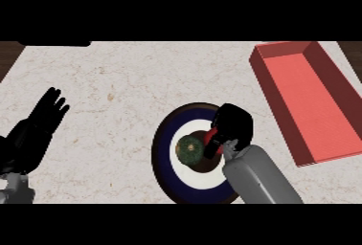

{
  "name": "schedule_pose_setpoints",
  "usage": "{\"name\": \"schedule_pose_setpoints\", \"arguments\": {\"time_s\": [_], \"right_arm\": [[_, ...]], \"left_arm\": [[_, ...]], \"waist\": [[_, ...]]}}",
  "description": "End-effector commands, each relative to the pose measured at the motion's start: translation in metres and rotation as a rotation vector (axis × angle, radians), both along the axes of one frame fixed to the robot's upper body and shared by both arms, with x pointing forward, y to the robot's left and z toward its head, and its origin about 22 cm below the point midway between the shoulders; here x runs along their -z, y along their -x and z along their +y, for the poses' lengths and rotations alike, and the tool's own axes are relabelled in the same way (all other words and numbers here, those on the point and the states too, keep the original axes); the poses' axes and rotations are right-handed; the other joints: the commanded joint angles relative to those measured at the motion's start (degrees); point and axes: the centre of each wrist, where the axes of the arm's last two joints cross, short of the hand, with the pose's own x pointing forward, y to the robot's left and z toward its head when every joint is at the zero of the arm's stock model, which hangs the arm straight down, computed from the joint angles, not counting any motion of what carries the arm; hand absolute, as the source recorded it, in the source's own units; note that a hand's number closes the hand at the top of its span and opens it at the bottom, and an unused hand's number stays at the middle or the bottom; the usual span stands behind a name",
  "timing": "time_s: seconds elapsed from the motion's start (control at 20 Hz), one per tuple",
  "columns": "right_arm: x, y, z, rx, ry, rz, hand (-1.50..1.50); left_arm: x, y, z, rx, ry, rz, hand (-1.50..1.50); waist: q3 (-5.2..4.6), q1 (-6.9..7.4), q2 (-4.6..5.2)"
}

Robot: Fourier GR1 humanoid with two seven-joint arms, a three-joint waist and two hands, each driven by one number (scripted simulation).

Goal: Pick the tomato from the plate and place it in the cardboard box

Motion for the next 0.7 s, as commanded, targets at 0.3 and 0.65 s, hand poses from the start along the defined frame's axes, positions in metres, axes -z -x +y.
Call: {"name": "schedule_pose_setpoints", "arguments": {"time_s": [0.3, 0.65], "right_arm": [[-0.045, -0.102, 0.011, 0.001, 0.114, -0.111, 1.50], [-0.107, -0.099, 0.047, -0.053, 0.155, -0.350, 1.50]], "left_arm": [[0.010, 0.008, -0.010, 0.010, -0.006, -0.008, 0.00], [-0.001, 0.001, -0.010, -0.003, -0.002, 0.004, 0.00]], "waist": [[0.00, 0.89, 0.17], [-0.01, -0.45, -0.30]]}}
